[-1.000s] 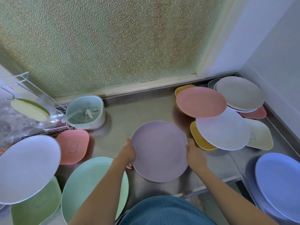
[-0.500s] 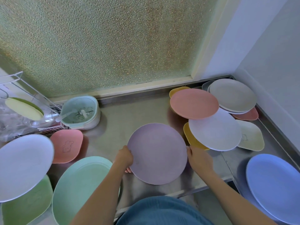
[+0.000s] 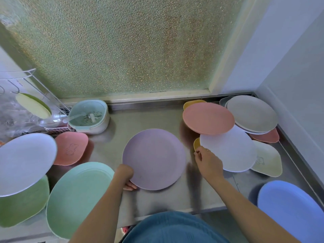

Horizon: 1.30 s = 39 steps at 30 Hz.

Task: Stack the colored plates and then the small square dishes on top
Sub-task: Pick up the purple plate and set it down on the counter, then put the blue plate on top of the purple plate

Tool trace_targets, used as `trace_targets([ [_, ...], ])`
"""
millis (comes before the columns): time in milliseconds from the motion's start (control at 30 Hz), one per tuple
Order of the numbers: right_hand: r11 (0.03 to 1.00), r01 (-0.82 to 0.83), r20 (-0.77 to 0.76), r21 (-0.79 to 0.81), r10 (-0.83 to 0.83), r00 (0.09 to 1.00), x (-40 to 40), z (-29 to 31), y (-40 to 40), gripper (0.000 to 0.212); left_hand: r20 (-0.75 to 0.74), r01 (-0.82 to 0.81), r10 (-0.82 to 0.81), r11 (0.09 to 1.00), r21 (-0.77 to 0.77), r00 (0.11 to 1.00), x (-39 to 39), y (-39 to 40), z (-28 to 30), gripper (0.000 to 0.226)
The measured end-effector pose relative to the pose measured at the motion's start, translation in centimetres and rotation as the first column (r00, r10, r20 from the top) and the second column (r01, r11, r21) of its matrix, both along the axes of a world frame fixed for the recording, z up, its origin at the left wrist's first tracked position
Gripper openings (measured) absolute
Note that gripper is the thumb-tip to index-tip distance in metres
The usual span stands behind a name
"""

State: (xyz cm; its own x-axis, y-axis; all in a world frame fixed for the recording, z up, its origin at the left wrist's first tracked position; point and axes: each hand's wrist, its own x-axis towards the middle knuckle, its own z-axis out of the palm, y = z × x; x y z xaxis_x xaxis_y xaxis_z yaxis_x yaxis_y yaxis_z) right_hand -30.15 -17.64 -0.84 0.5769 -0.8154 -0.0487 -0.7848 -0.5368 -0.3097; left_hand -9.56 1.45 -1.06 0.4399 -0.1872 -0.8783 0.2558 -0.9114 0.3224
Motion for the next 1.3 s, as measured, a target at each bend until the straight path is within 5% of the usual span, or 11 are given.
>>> trace_targets([
  [200,0.999,0.048,0.078,0.019,-0.049,0.996,-2.7,0.2,-1.6,0.016,0.08,-0.097,0.098,0.995,-0.017,0.992,-1.5,-1.0,-0.5,0.026],
  [367,0.993,0.079,0.077,0.086,-0.086,0.993,-5.3,-0.6,-1.9,0.015,0.417,-0.067,0.093,0.995,-0.078,0.904,-3.6,-2.3,-1.5,0.047],
  [800,0.979,0.174,0.233,0.102,-0.193,0.953,-10.5,-1.3,-2.0,0.013,0.483,-0.041,0.119,0.985,-0.17,0.868,-5.8,-3.0,-1.1,0.051],
  [1067,0.905,0.397,0.112,0.149,-0.415,0.903,-17.0,-3.1,-0.6,0.029,0.527,0.014,0.054,0.992,-0.124,0.848,-7.4,-3.9,-1.3,0.05],
  [1300,0.828,0.56,-0.121,-0.021,-0.558,0.821,-20.2,-3.5,0.5,0.038,0.547,0.042,0.022,0.994,-0.105,0.837,-8.0,-4.2,-1.8,0.052],
])
